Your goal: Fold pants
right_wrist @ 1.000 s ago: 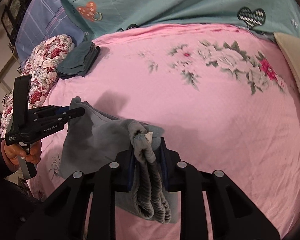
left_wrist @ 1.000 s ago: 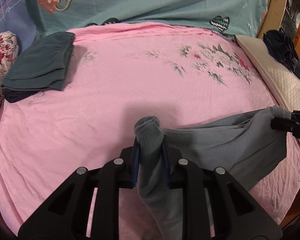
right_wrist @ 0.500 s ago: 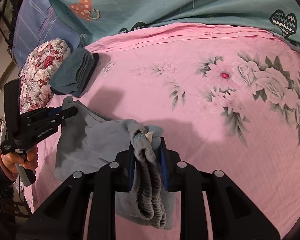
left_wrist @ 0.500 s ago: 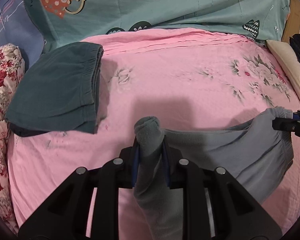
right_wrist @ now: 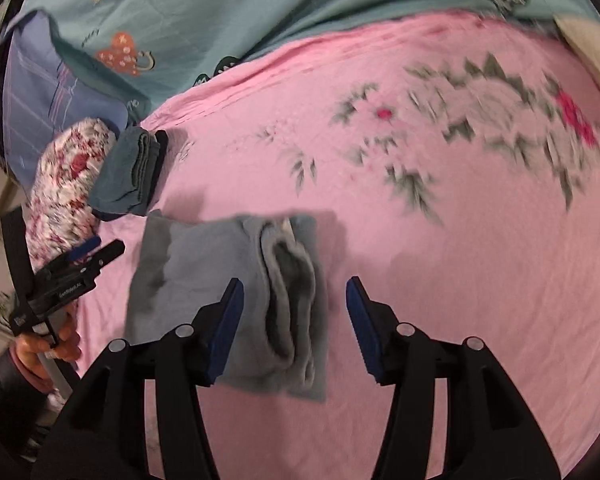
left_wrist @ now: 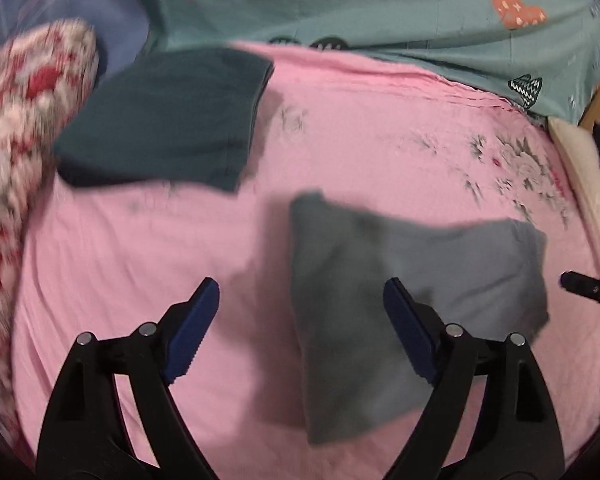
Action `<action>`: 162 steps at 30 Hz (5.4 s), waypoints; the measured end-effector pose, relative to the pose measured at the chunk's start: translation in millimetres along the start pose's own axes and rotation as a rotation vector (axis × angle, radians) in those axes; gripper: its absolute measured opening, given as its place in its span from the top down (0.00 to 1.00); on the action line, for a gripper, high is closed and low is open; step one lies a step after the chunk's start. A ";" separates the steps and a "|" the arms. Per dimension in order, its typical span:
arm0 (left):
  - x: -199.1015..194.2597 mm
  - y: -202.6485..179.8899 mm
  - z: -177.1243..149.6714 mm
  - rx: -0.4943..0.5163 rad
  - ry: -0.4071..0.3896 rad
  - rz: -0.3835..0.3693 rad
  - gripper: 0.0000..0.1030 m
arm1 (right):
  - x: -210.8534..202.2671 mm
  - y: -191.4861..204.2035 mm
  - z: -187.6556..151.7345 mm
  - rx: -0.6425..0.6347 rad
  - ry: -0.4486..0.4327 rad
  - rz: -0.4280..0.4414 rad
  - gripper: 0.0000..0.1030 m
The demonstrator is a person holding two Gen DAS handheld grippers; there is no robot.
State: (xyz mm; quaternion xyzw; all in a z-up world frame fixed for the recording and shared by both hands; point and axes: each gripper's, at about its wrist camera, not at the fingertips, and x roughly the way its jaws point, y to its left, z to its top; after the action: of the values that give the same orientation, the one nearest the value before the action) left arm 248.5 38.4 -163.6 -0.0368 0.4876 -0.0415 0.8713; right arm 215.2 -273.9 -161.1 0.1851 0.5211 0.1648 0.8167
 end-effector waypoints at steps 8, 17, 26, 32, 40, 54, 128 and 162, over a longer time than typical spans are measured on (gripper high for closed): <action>22.4 2.4 -58.7 -0.093 0.137 -0.010 0.18 | 17.8 0.2 -32.6 0.124 0.069 -0.005 0.48; 29.0 -10.7 -63.8 -0.055 0.135 -0.027 0.25 | 37.7 18.4 -37.4 0.123 0.136 -0.125 0.61; 11.8 -26.4 -64.2 0.036 0.095 -0.061 0.77 | 21.9 35.4 -46.6 0.075 0.119 -0.171 0.81; 0.3 -19.3 -69.2 0.047 0.090 -0.095 0.83 | -1.3 50.9 -58.3 0.059 0.092 -0.161 0.82; -34.5 -3.3 -76.8 0.088 0.032 -0.022 0.43 | -0.1 30.0 -79.3 0.126 0.124 -0.237 0.65; 63.5 -46.2 20.1 0.155 0.017 -0.016 0.76 | 44.4 90.6 -4.4 -0.066 -0.051 -0.135 0.70; -40.8 -7.4 -88.5 0.070 0.060 0.110 0.09 | 38.6 64.6 -30.0 -0.061 0.046 -0.217 0.49; -209.6 -19.4 -112.5 0.103 -0.111 0.108 0.04 | -127.1 192.7 -156.4 -0.224 -0.148 -0.402 0.48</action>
State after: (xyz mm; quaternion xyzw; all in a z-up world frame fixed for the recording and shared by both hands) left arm 42.6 39.1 -42.8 0.0321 0.4371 -0.0170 0.8987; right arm 6.6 -143.3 -30.0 -0.0025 0.4646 0.0418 0.8845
